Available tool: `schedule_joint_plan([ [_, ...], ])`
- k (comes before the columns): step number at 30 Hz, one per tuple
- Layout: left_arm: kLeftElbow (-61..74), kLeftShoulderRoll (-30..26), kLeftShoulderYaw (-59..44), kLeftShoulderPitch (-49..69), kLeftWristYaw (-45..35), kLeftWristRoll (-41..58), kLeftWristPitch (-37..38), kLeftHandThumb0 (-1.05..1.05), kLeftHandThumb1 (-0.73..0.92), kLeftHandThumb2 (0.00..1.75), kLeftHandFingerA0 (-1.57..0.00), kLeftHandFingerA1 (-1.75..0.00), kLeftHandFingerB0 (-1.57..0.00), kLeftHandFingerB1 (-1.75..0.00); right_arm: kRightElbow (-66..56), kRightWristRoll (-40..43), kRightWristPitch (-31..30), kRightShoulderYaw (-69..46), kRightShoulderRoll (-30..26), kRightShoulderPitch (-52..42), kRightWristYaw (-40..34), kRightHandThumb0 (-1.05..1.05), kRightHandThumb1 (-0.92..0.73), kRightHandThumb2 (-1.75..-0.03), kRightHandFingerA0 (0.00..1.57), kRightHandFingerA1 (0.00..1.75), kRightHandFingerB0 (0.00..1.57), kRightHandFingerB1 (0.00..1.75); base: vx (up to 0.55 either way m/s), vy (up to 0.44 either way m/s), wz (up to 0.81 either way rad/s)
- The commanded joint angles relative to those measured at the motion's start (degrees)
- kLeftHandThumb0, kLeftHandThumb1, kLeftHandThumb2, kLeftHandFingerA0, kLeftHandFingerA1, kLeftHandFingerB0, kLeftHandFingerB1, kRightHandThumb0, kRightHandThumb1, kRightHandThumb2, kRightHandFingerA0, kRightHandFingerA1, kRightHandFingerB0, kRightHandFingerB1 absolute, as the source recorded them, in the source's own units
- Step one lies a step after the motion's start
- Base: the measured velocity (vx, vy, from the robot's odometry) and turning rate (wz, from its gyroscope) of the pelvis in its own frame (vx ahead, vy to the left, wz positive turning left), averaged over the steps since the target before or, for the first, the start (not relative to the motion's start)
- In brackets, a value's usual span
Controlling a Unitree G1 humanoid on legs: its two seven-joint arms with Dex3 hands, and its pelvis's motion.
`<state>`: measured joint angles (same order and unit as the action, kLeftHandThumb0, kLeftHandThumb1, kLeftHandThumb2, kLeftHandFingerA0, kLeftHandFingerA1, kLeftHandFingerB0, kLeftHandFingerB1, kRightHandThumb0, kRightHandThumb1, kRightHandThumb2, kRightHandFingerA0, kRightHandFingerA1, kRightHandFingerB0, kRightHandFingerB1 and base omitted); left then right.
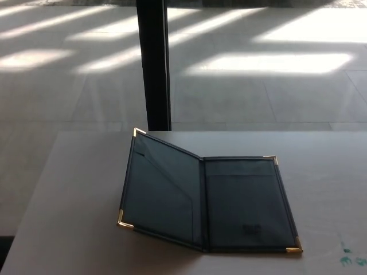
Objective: The robot uses its left hand to push the cover of the diary kept in the middle of the desk to close it
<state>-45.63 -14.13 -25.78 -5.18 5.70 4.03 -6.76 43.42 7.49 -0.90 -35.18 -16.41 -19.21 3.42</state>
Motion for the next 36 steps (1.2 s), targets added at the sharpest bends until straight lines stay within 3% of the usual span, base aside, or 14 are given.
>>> schedule_joint_plan([
  [1, 4.74, -1.62, -15.78, -6.40, 18.19, 10.52, 1.65, -0.74, 0.92, 0.75, -0.93, -1.68, -0.49, -0.89, -3.00, 17.88, 0.78, -15.11, -2.73, -1.40, 6.91, -0.94, -0.92, -0.69, 0.55, 0.89, 0.59, 0.66, 0.00, 0.000, 0.00],
  [2, 6.78, -1.39, -16.92, -7.23, 19.79, 10.48, 1.41, -0.71, 0.78, 1.17, -1.25, -1.47, -0.68, -0.90, -4.36, 17.45, 0.21, -15.21, -2.27, -1.70, 6.33, -0.82, -0.70, -1.21, 0.60, 0.85, 0.62, 0.72, 0.00, 0.000, 0.00],
  [4, 11.64, 0.01, -18.13, -8.21, 19.40, 10.42, 6.41, -0.68, 0.92, 0.75, -0.83, -1.74, -0.41, -0.64, -5.12, 16.53, -0.27, -15.49, -2.06, -1.53, 5.63, -0.94, -0.92, -0.69, 0.59, 0.85, 0.66, 0.66, 0.00, 0.000, 0.00],
  [5, 13.89, -0.09, -16.89, -8.13, 19.88, 7.99, 7.04, -0.71, 0.92, 0.78, -0.88, -1.62, -0.30, -0.47, -5.42, 16.14, -0.05, -15.39, -2.02, -1.71, 5.70, -0.82, -0.71, -1.21, 0.61, 0.84, 0.62, 0.70, 0.00, 0.000, 0.00],
  [9, 29.05, 1.56, -11.49, -10.06, 19.35, 0.87, 6.00, -0.73, 0.92, 0.84, -0.47, -0.49, -0.29, -0.43, -6.03, 16.36, -0.67, -16.14, -1.67, -1.19, 6.63, -0.94, -0.92, -0.69, 0.57, 0.87, 0.64, 0.68, 0.00, 0.000, 0.00],
  [19, 40.38, 7.32, 0.53, -17.21, 13.65, -1.60, 5.44, -0.83, 0.82, 1.10, -0.33, -0.56, -0.31, -0.54, -5.93, 16.32, -0.98, -16.71, -1.80, -1.39, 7.32, -0.93, -0.92, -0.70, 0.54, 0.83, 0.62, 0.66, 0.00, 0.000, 0.00],
  [20, 40.10, 8.52, 1.46, -17.83, 14.02, -1.52, 4.78, -0.88, 0.92, 0.82, -0.41, -0.55, -0.33, -0.48, -6.80, 16.32, -1.35, -16.73, -1.80, -1.43, 6.97, -0.86, -0.75, -1.25, 0.57, 0.83, 0.55, 0.67, 0.00, 0.000, 0.00],
  [23, 40.57, 10.45, 5.61, -17.09, 12.72, -2.03, 2.08, -0.90, 0.92, 0.82, -0.47, -0.51, -0.36, -0.47, -7.97, 16.57, -1.56, -16.57, -1.16, -1.70, 7.19, -0.94, -0.92, -0.69, 0.58, 0.90, 0.61, 0.67, 0.00, 0.000, 0.00],
  [28, 41.13, 14.73, 10.76, -14.27, 12.06, -1.40, -1.26, -0.90, 0.92, 0.74, -0.47, -0.50, -0.38, -0.48, -8.08, 17.35, -2.71, -16.45, -1.17, -1.23, 5.97, -0.94, -0.92, -0.68, 0.60, 0.90, 0.64, 0.68, 0.00, 0.000, 0.00],
  [29, 40.85, 14.39, 11.66, -13.77, 11.65, -2.05, -1.63, -0.92, 0.92, 0.78, -0.46, -0.50, -0.34, -0.46, -8.08, 17.29, -2.12, -16.21, -1.17, -1.31, 6.26, -0.84, -0.70, -1.21, 0.61, 0.88, 0.63, 0.73, 0.00, 0.000, 0.00],
  [30, 40.54, 14.13, 12.30, -13.28, 11.34, -2.45, -1.70, -0.93, 0.92, 0.80, -0.46, -0.50, -0.34, -0.45, -8.00, 17.42, -1.76, -16.14, -1.16, -1.34, 6.37, -0.95, -0.92, -0.69, 0.61, 0.90, 0.65, 0.68, 0.00, 0.000, 0.00],
  [32, 38.45, 13.53, 13.25, -11.90, 11.12, -3.23, -0.08, -0.89, 0.91, 0.75, -0.47, -0.47, -0.38, -0.45, -8.88, 17.90, -2.08, -16.16, -0.97, -1.56, 6.03, -0.84, -0.69, -1.20, 0.62, 0.88, 0.68, 0.76, 0.00, 0.000, 0.00],
  [33, 38.13, 13.27, 13.23, -11.47, 10.86, -2.98, 0.65, -0.82, 0.79, 1.23, -0.45, -0.60, -0.23, -0.49, -10.02, 18.14, -2.80, -16.07, -0.71, -1.95, 5.83, -0.95, -0.92, -0.69, 0.60, 0.90, 0.66, 0.72, 0.00, 0.000, 0.00],
  [36, 38.05, 12.89, 13.36, -11.01, 10.85, -2.70, 0.84, -0.90, 0.92, 0.77, -0.46, -0.46, -0.39, -0.44, -9.16, 18.37, -2.57, -15.95, -1.07, -1.82, 6.14, -0.96, -0.92, -0.70, 0.58, 0.90, 0.66, 0.71, 0.00, 0.000, 0.00],
])
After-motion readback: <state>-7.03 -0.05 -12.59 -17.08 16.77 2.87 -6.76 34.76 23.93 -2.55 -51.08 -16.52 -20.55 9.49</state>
